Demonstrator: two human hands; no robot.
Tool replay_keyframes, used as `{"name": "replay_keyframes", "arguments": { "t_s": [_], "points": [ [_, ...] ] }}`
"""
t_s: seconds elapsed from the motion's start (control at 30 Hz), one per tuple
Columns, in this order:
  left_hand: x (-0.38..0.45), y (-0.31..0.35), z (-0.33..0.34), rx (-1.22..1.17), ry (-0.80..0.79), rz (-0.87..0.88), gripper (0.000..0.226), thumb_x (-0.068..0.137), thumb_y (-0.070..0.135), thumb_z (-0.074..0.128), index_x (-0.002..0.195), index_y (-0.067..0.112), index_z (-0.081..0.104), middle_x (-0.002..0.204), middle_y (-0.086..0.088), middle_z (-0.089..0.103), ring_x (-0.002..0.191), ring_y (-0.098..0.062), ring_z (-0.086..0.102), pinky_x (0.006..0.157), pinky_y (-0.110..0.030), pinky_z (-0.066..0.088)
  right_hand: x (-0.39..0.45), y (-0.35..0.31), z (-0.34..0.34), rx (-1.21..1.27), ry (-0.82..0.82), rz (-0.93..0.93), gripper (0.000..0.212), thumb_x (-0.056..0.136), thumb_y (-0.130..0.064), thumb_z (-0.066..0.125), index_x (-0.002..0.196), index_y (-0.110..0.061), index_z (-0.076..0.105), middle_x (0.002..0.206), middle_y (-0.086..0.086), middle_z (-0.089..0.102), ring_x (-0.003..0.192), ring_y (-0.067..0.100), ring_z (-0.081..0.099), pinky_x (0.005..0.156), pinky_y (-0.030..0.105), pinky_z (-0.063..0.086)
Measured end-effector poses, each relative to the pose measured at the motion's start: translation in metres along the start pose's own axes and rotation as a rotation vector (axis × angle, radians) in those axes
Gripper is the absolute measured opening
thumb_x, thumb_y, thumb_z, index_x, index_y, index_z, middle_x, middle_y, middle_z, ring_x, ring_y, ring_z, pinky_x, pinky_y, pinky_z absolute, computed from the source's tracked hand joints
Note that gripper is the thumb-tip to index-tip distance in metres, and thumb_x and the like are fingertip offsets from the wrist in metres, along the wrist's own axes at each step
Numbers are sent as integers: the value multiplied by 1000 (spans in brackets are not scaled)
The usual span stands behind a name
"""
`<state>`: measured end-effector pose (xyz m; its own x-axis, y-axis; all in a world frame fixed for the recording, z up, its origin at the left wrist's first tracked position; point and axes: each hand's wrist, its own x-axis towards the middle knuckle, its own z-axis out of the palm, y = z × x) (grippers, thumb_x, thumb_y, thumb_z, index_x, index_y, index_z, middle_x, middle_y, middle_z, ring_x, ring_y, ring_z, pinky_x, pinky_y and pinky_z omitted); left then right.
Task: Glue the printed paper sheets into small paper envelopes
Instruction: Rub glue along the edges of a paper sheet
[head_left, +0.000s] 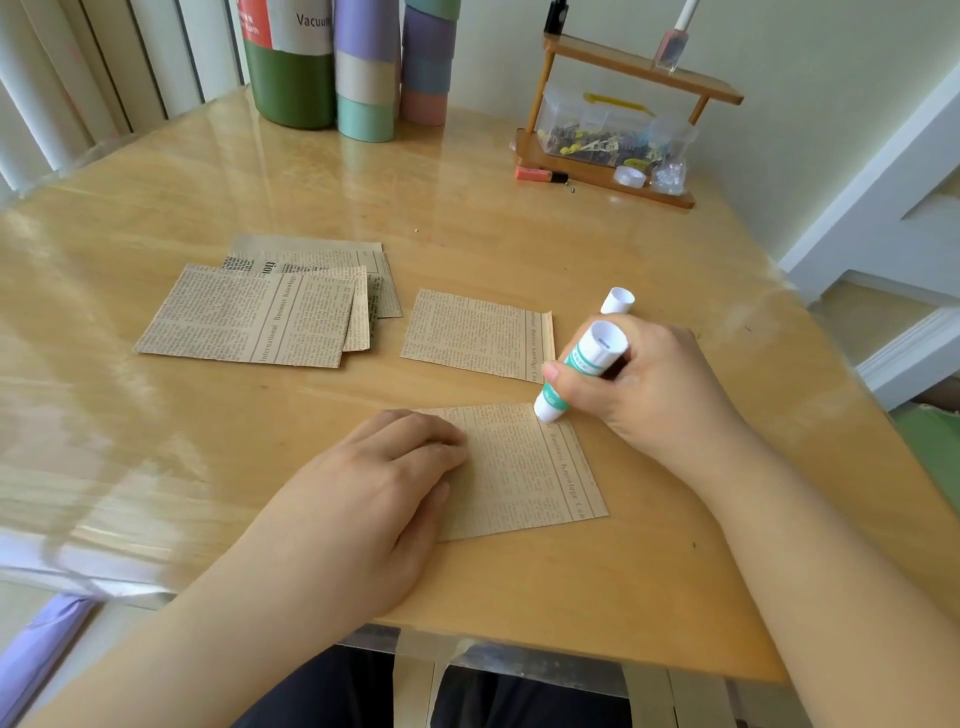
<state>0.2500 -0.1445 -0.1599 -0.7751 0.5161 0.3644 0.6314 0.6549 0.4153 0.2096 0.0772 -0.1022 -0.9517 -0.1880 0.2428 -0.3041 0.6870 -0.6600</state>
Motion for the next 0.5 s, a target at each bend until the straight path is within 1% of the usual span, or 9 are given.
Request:
{"name": "replay_keyframes", "arguments": {
  "t_s": [0.07,0.13,0.2,0.23,0.27,0.3,0.4,0.43,0.5],
  "points": [
    [0,-1,0,-10,8,-5,36,87,24,40,104,13,70,108,6,63,102,-9,54,93,-16,36,6,1,2,-8,-4,-14,27,85,-18,67,68,3,61,65,-6,71,56,3,54,76,-4,29],
    [0,-1,0,-13,5,-10,36,86,24,40,104,14,70,109,7,63,102,-9,54,94,-15,36,9,3,3,-18,-1,-27,27,85,-17,67,67,2,61,64,-6,71,57,4,55,80,-7,23],
    [1,-1,0,-15,2,-13,36,86,25,41,104,14,70,109,7,63,102,-8,54,94,-15,35,7,2,2,-17,-1,-37,27,85,-16,67,67,3,61,64,-6,71,55,3,53,79,-6,24],
    [1,-1,0,-16,5,-13,36,86,25,41,103,14,70,108,7,63,102,-8,53,94,-15,36,5,0,2,-12,-4,-38,27,85,-15,67,67,4,61,64,-5,71,54,2,53,77,-4,29],
    [1,-1,0,-16,8,-14,36,86,25,41,103,13,70,108,7,64,101,-8,53,93,-15,36,2,-1,1,-6,-7,-35,27,84,-15,67,68,5,61,64,-5,71,53,0,52,70,0,34],
    [1,0,0,-16,13,-14,36,85,24,41,102,13,70,107,6,64,101,-8,53,93,-16,37,-1,-3,0,-1,-8,-27,26,84,-14,67,67,6,61,63,-5,71,51,0,51,62,5,36],
    [1,0,0,-14,29,-24,36,86,25,41,101,11,70,105,5,64,99,-9,53,91,-18,38,-14,-6,-3,22,-15,-8,25,81,-12,69,67,5,59,62,-6,71,47,3,49,47,11,30],
    [1,0,0,-12,33,-28,36,86,25,41,101,10,70,104,5,64,99,-9,52,91,-18,38,-18,-7,-4,26,-16,-12,26,80,-14,71,67,4,59,62,-7,71,47,7,49,46,17,32],
    [1,0,0,-6,33,-29,36,86,25,41,101,10,70,104,4,64,98,-9,52,91,-18,38,-26,-8,-5,23,-22,-23,28,78,-22,71,66,1,59,64,-7,71,55,25,53,49,33,39]
  ]
}}
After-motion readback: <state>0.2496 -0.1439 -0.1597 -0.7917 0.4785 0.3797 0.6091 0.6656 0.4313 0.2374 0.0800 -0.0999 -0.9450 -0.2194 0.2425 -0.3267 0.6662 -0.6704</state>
